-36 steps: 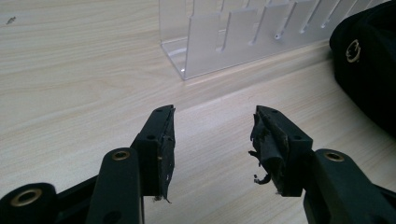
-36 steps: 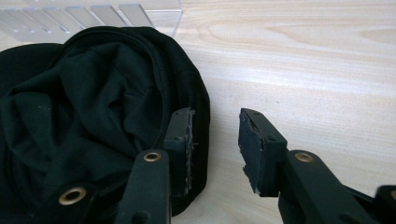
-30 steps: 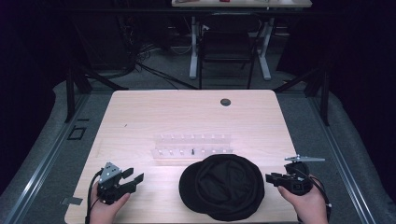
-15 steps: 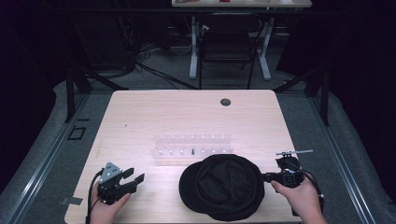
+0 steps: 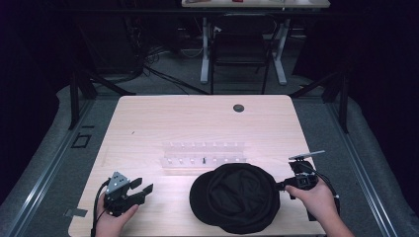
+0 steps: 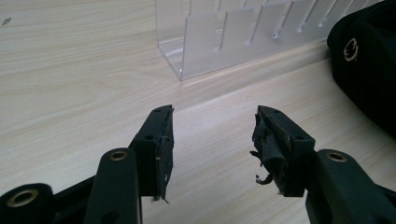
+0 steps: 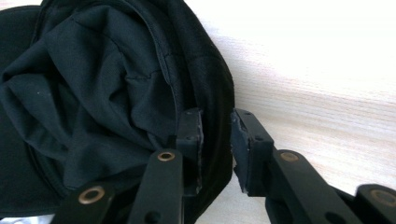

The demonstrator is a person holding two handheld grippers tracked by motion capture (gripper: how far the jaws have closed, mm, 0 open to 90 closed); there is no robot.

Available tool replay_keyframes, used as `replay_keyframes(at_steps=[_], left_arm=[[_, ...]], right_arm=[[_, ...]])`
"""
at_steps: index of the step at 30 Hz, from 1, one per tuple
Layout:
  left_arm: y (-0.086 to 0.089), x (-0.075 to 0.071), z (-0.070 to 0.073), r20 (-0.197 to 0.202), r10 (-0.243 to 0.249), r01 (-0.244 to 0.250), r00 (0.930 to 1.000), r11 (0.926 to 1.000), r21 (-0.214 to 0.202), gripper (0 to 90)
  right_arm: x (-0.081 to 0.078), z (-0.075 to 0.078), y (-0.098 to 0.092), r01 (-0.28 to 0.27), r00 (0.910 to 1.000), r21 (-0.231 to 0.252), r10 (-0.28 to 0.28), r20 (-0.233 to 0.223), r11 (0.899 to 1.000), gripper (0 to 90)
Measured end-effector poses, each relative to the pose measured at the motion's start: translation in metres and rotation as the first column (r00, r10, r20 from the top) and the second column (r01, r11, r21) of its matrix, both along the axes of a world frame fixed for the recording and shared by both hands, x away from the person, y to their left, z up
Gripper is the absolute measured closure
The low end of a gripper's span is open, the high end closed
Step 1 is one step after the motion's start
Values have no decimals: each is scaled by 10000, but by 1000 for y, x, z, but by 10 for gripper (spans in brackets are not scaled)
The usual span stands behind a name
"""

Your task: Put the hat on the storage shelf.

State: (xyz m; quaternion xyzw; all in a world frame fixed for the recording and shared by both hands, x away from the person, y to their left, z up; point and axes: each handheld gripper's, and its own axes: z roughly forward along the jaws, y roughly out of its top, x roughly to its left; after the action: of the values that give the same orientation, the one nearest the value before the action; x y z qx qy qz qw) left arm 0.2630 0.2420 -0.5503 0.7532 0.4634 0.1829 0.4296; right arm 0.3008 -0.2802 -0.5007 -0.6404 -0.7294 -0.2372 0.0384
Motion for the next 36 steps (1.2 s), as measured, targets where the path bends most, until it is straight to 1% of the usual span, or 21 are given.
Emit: replay_keyframes(at_steps=[4,5,9,10,11,12,13,16,19,20,21,22,23,24,27,28,29,30,32,35,36], left_arm=[[0,0,0,18,6,-6,10000,10000,5,477],[0,1,0,-11,-1,1,10000,10000,8,478],[0,0,0,-20,-8,8,10000,10000,8,478],[0,0,-1,7,9,-9,10000,10000,-7,478],[0,0,0,-19,-13,13,10000,10000,3,478],[0,0,0,-18,-4,4,10000,10000,-7,478],[0,0,0,-17,-4,4,10000,10000,-9,477],[0,0,0,-20,-13,13,10000,10000,-5,478],[0,0,0,-29,-33,33,10000,10000,9,478],[0,0,0,-27,-30,30,10000,10000,11,478],[0,1,0,-32,-29,29,10000,10000,16,478],[0,1,0,-24,-23,23,10000,10000,15,477],[0,1,-1,-30,-15,15,10000,10000,8,477],[0,1,-1,-29,-7,7,10000,10000,2,478],[0,1,-1,-35,-1,1,10000,10000,2,478],[0,1,-1,-30,-4,4,10000,10000,10,478],[0,1,0,-27,-6,6,10000,10000,10,478],[0,1,0,-26,-1,1,10000,10000,8,478],[0,1,-1,-18,-16,16,10000,10000,17,478],[1,1,-1,-36,26,-26,10000,10000,-17,477],[1,1,0,-23,45,-45,10000,10000,-15,478]], right_arm=[[5,-1,0,-105,9998,52,105,-141,9999,735],[6,-1,2,-13,9999,64,13,-118,10000,735],[9,-3,2,-271,9984,75,274,-496,9996,737],[10,-4,2,-348,9978,-19,346,-568,9994,737],[10,-4,3,-336,9974,39,338,-640,9994,737],[9,-6,5,-120,9979,29,122,-640,9999,735],[9,-6,4,-396,9959,13,396,-809,9992,731],[10,-10,4,-491,9931,-9,487,-1071,9988,733],[11,-12,1,-397,9915,208,420,-1235,9990,755],[10,-14,2,-133,9934,326,169,-1136,9994,767],[11,-14,1,-330,9918,285,362,-1223,9990,786],[11,-14,2,-198,9924,298,232,-1210,9994,803],[12,-13,2,-258,9913,374,304,-1283,9990,818],[11,-13,3,-117,9920,472,176,-1251,9988,836],[12,-9,1,-422,9879,504,492,-1472,9978,859],[11,-9,3,-167,9905,637,252,-1351,9978,863],[12,-7,2,-353,9882,605,438,-1469,9975,865],[11,-6,3,-90,9895,650,183,-1436,9978,867],[11,-2,0,-457,9850,628,554,-1633,9970,871],[10,2,1,-363,9856,818,492,-1617,9960,875],[9,2,1,-234,9879,834,358,-1507,9962,875]])
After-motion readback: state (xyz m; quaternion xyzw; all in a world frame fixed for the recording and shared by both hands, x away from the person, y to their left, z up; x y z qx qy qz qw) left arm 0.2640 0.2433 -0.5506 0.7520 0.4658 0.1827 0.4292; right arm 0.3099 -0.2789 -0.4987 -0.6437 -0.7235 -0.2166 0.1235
